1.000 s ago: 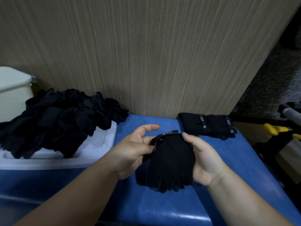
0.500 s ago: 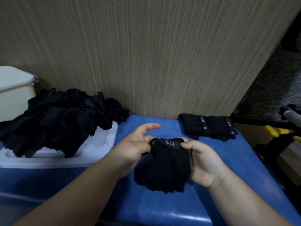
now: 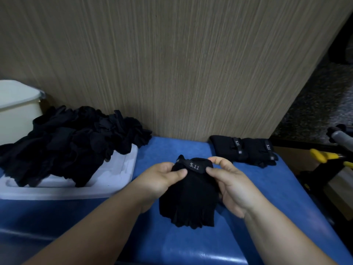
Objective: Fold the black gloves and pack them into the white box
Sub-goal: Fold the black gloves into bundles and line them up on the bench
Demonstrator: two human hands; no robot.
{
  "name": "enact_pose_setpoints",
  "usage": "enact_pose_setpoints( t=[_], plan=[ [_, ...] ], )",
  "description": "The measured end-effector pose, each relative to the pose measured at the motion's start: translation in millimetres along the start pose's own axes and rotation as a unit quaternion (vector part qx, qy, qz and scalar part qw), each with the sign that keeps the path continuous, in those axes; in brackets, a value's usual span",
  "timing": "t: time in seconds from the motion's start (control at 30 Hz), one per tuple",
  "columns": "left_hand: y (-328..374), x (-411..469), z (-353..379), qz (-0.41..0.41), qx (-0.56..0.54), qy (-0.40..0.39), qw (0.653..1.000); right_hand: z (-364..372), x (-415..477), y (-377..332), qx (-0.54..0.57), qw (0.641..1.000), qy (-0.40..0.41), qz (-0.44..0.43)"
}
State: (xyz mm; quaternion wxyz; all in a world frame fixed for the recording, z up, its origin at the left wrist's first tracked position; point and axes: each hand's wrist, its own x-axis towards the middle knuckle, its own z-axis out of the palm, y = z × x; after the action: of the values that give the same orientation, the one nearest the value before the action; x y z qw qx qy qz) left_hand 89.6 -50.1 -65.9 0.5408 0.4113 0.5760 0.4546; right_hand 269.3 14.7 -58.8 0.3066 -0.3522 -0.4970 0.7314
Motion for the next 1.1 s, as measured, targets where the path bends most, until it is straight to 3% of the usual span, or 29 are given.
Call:
enact_pose_setpoints(
  t=[0.27,0.6,0.67,0.73,0.8,0.93,1.03,1.1],
  plan=[
    [9.0,-6.1,4.2,0.031,-0.007,0.032,0.999,0.4,-4.3,-4.1,-0.051,0.998,-0.034,0.031],
    [5.7,-4.2,6.9,0.068,0.032,0.055,0.996,1.2,-6.2,-13.9,-0.040,0.991,0.044,-0.120],
    [7.4,-3.2,8.2,0.098,0.055,0.103,0.988,2.6,-7.4,-15.6,-0.046,0.982,0.051,-0.178],
    [8.7,-0.4,8.0,0.127,0.068,0.166,0.976,4.5,-8.9,-16.6,-0.076,0.965,0.058,-0.243],
    [9.7,2.2,5.9,0.146,0.034,0.182,0.972,4.4,-9.4,-16.9,-0.127,0.939,0.069,-0.312],
    [5.9,6.7,1.9,0.134,-0.016,0.156,0.978,-3.7,-4.3,-10.0,-0.313,0.836,0.081,-0.444],
    [1.8,8.3,1.8,0.094,-0.016,0.160,0.982,-13.2,3.3,1.6,-0.420,0.800,0.032,-0.428],
    [-2.9,10.3,-0.6,0.070,0.089,0.180,0.977,-22.5,7.0,8.6,-0.515,0.776,-0.028,-0.363]
  ],
)
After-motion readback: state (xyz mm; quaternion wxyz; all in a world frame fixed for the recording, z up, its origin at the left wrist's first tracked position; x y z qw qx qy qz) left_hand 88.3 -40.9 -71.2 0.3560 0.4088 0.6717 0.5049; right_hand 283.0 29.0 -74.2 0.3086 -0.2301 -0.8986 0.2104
